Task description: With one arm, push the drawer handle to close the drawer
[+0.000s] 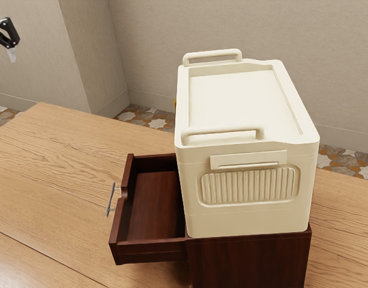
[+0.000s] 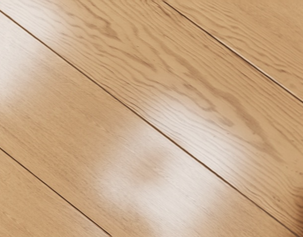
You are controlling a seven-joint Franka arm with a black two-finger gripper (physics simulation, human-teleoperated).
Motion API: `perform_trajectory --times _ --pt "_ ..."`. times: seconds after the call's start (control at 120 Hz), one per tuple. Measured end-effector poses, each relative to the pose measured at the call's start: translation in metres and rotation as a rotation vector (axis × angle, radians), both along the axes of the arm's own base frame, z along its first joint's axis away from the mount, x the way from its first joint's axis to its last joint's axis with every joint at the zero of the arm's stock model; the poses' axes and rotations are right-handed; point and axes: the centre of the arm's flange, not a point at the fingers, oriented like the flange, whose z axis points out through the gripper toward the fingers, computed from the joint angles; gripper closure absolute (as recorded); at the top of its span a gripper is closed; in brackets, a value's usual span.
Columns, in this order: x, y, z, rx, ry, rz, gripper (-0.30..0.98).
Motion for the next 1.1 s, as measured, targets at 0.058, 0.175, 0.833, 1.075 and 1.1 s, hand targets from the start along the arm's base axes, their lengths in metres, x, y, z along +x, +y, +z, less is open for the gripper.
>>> perform_trajectory --times 0.058,0.175,0.833,1.075,1.1 --pt "-0.001 0.001 -0.001 -0.004 0.0 0.001 0.02" --pt "-0.037 -0.022 0.091 0.053 -0.182 -0.031 0.02" --pt "-0.23 -0.181 -0.286 -0.194 0.216 -0.345 0.02" --pt "-0.124 -0.192 -0.299 -0.115 0.224 -0.479 0.02" --pt "-0.122 -0.19 -0.299 -0.118 0.216 -0.48 0.02"
